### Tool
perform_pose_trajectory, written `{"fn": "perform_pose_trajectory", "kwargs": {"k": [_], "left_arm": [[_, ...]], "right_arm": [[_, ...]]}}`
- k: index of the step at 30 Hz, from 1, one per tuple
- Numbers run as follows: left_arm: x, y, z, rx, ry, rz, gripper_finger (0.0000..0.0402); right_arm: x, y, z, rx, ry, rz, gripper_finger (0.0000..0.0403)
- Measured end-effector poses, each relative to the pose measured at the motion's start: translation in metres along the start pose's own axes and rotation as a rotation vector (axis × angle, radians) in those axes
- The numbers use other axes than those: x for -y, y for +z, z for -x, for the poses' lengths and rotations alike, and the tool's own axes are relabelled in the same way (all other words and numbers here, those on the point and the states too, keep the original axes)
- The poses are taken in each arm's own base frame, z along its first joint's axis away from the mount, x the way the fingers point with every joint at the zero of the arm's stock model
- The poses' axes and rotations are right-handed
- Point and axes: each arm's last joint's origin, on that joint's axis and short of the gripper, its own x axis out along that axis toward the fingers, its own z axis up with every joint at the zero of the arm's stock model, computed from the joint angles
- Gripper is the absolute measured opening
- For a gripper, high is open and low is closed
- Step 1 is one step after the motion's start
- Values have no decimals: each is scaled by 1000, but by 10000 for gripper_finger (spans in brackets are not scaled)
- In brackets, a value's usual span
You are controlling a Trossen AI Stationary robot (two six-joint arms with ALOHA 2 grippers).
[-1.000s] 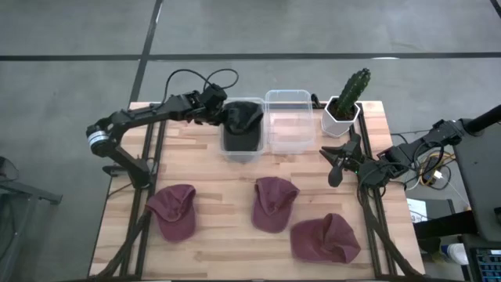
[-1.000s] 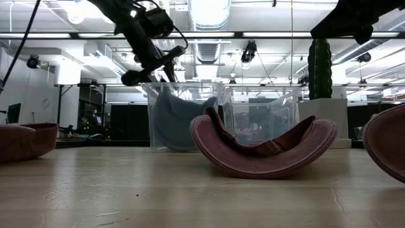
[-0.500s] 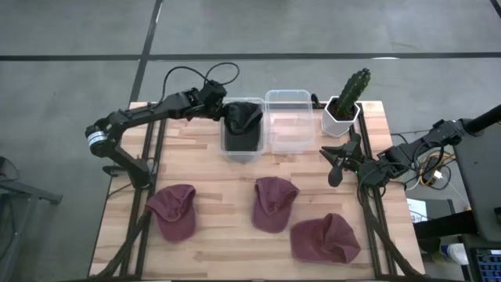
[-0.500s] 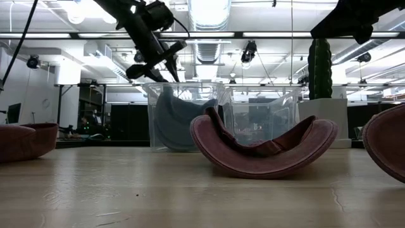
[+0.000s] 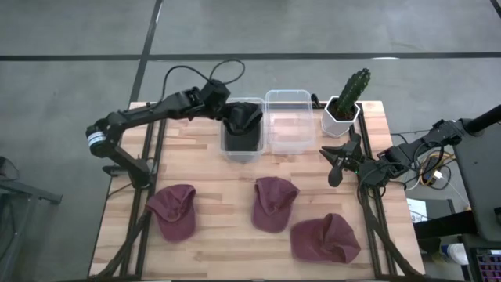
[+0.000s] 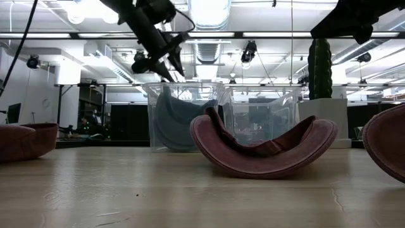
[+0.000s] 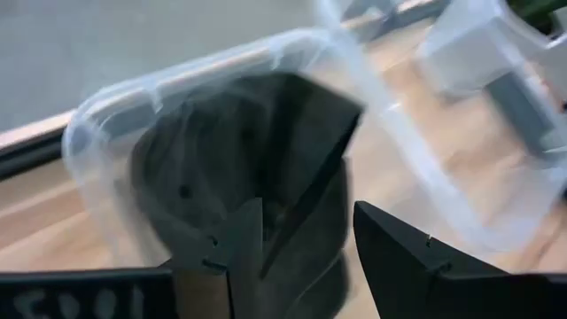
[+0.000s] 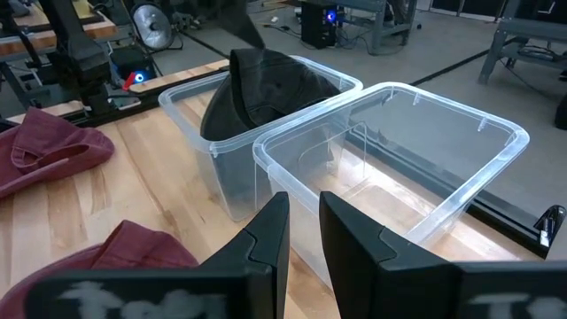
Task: Pick & Place hat
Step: Put the black cap into the left transparent bin, then put the left red cap into the right transparent bin
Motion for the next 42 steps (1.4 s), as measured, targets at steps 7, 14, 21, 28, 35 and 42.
{"fn": "perform_pose_trajectory", "kwargs": {"k": [7,14,21,28,35,42], "left_arm": [[-8,-12,-10,-41,33,26,170],[-12,-18,-18,-54,52,26,170],[-11,-18,-26,-50,48,18,170],[1,2,9,55,-32,-9,170],[20,-7,61,93,-169,-44,170],[47,-41,99,9,-282,-111,170]], "right_arm": [[0,0,0,0,0,0,59],[0,0,0,1,0,-1,59],[0,0,0,1,0,-1,59],[0,0,0,1,-1,-1,59],[0,0,0,0,0,-3,59],[0,0,0,0,0,-3,59]]}}
